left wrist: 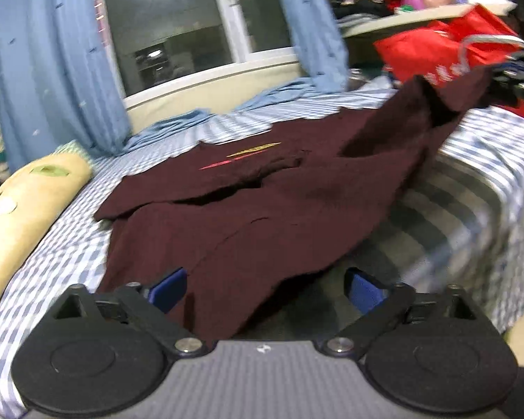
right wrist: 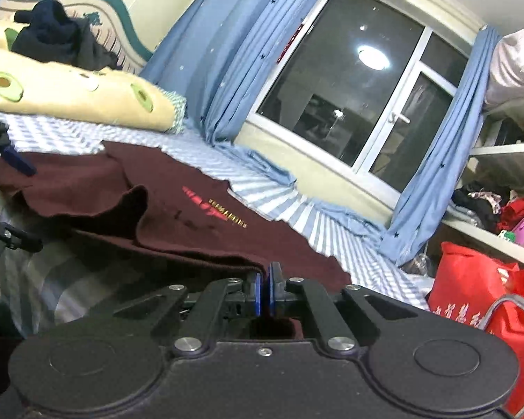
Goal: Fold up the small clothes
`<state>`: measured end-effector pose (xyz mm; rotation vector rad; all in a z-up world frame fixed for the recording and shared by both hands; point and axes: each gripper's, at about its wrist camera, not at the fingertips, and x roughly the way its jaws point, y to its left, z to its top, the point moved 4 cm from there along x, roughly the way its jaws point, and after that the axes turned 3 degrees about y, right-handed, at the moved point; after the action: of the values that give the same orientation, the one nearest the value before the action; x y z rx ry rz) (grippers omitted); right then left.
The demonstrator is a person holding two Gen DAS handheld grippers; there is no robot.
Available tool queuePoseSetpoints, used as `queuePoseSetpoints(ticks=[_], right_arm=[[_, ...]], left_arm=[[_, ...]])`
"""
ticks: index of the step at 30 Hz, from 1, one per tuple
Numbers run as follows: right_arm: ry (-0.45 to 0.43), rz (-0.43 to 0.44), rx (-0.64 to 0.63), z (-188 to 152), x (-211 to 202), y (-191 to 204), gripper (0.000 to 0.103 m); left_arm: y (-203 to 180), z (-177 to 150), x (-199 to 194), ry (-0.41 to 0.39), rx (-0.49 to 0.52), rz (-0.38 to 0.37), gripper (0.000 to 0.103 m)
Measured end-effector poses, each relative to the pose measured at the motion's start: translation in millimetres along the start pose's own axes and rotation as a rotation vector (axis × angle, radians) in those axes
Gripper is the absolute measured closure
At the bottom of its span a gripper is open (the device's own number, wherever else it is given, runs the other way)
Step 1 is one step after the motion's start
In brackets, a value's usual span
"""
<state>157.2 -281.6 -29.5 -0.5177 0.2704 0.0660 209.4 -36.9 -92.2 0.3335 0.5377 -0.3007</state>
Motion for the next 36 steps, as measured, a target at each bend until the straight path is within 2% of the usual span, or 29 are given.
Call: queuePoseSetpoints(ticks=[7,10,12,15,16,19,23,27,32,36], right_arm=[[-0.011,-0.011,0.021,3,-3,-5,0.100],[-0.010,-0.018,0.025,-1,-5,-2,0.100],[-0.007,-0.027,0.029,-1,-3,1,0.100],[0.004,-0.035,0.042,-6,-1,4,0.100],[0.007,-0.042,0.037,-8,0,6,0.100],[0.012,-0.063,0.030,-15,-2,12,0.100],[-0.008,-0.090,0.042,-23,-11,16,0.101],[-0.046,-0.123,0.043,-21,-24,15,0.101],[-0.089,-0.166,0.040,-16,-52,4,0.101],[-0.137,-0.199,0.032,-12,-93,-2,0.101]], left_arm=[[56,-14,11,0.073,-0.101,0.115,0.031],[70,-18,12,0.088,-0.093,0.178,0.044],[70,-20,13,0.100,-0.073,0.208,0.050],[69,-20,14,0.091,-0.032,0.224,0.070],[67,-20,14,0.084,-0.019,0.228,0.084],[66,-16,6,0.033,-0.032,0.239,0.096],[70,-7,-16,-0.095,-0.090,0.278,0.100],[71,3,-42,-0.205,-0.148,0.281,0.100],[60,6,-86,-0.293,-0.196,0.269,0.100],[55,2,-130,-0.345,-0.246,0.254,0.100]])
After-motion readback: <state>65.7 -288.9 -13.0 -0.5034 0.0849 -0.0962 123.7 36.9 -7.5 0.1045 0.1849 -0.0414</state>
